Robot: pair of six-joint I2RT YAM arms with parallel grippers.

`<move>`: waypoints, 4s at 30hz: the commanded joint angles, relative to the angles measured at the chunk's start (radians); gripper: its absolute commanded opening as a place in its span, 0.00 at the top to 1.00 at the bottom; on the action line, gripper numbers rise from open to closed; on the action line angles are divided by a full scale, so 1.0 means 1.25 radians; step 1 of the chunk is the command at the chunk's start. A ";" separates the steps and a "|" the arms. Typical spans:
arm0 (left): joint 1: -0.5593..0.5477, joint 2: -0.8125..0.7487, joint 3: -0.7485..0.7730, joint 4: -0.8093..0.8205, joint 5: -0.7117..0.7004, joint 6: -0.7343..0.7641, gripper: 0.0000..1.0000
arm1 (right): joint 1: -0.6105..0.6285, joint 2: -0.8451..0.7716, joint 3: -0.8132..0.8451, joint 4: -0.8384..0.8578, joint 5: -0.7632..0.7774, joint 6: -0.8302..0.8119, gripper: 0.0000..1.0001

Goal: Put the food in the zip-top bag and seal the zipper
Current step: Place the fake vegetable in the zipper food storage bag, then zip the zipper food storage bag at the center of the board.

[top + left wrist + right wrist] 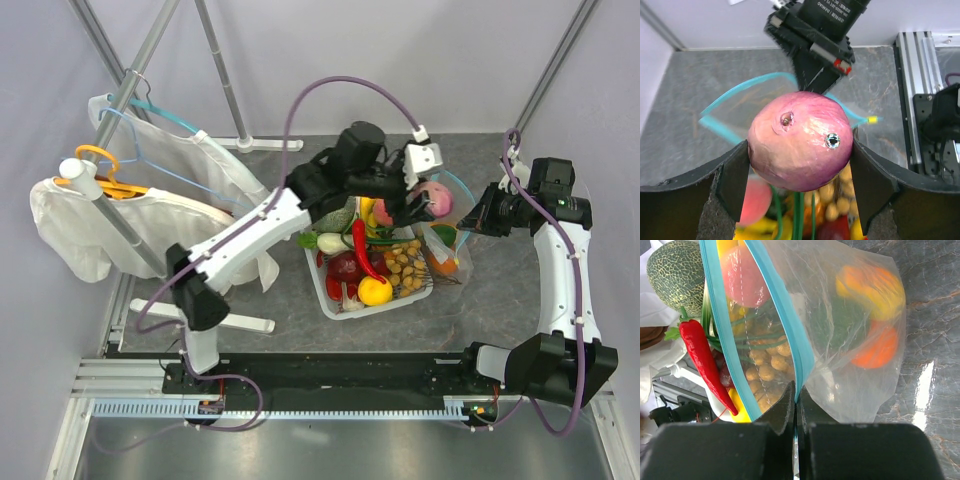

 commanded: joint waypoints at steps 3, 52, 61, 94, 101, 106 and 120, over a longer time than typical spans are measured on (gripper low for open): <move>-0.020 0.135 0.080 0.104 0.004 -0.079 0.35 | 0.002 -0.016 0.026 0.000 0.006 -0.016 1.00; -0.123 0.075 -0.186 0.113 0.125 0.661 0.44 | 0.003 0.005 0.054 -0.033 -0.159 -0.106 1.00; -0.126 0.094 -0.184 0.139 0.094 0.656 0.83 | 0.002 -0.003 0.065 -0.055 -0.159 -0.143 1.00; 0.038 0.242 0.003 0.351 0.219 -0.103 0.98 | -0.015 -0.217 0.023 -0.030 -0.172 -0.442 0.32; 0.039 0.231 0.000 0.374 0.264 -0.146 0.98 | -0.016 -0.264 -0.083 0.098 -0.123 -0.492 0.40; 0.037 0.222 0.000 0.375 0.290 -0.156 0.98 | -0.030 -0.310 -0.122 0.132 -0.163 -0.632 0.44; 0.034 0.195 -0.041 0.410 0.303 -0.138 0.98 | -0.031 -0.321 -0.197 0.187 -0.215 -0.692 0.55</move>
